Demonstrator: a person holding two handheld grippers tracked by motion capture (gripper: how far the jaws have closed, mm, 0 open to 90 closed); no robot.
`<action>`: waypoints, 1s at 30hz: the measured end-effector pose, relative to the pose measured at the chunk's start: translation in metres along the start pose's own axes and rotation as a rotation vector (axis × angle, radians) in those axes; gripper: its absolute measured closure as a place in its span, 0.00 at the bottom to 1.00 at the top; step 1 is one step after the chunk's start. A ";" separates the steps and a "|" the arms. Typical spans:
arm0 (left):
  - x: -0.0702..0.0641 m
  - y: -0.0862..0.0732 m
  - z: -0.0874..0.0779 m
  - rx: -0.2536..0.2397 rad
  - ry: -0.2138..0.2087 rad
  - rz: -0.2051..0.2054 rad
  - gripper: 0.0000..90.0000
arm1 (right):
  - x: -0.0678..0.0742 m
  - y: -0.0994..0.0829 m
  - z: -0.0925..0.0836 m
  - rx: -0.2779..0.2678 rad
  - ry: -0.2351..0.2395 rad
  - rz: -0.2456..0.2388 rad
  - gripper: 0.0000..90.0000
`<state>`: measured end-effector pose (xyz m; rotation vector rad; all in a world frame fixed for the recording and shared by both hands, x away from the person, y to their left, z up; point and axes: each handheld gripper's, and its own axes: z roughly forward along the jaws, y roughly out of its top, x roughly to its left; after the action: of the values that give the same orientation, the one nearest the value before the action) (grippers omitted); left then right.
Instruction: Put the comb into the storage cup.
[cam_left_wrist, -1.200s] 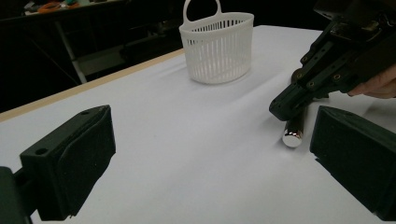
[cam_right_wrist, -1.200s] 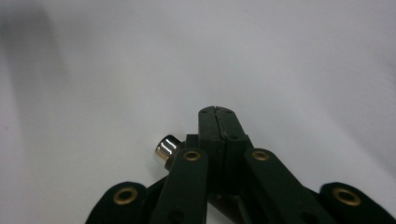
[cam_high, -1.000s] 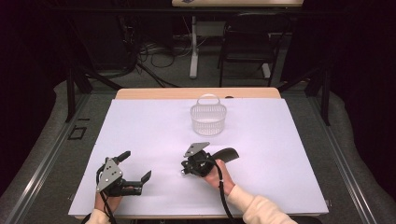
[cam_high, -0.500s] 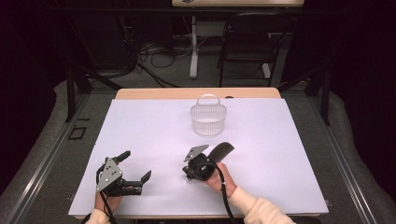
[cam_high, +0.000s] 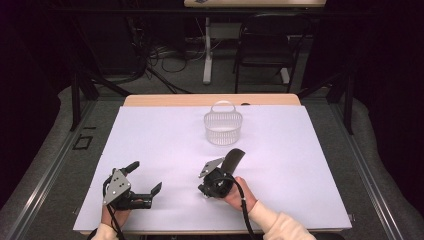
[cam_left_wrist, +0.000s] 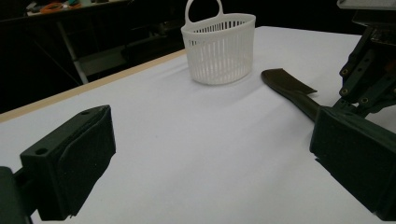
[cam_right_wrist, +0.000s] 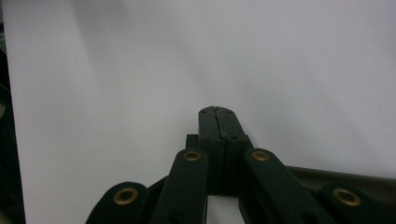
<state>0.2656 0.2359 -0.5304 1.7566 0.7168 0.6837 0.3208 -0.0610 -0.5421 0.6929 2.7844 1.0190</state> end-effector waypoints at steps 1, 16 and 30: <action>0.000 0.000 0.000 0.000 0.000 0.000 0.00 | 0.000 -0.001 -0.001 0.009 0.004 0.006 1.00; 0.000 0.000 0.000 0.000 -0.001 0.003 0.00 | 0.004 -0.009 -0.012 0.066 0.030 0.005 1.00; 0.000 0.000 0.000 0.002 -0.002 0.004 0.00 | 0.002 -0.020 -0.027 0.113 0.037 0.015 1.00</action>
<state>0.2656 0.2359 -0.5301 1.7610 0.7135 0.6843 0.3053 -0.0895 -0.5336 0.7159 2.8918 0.8915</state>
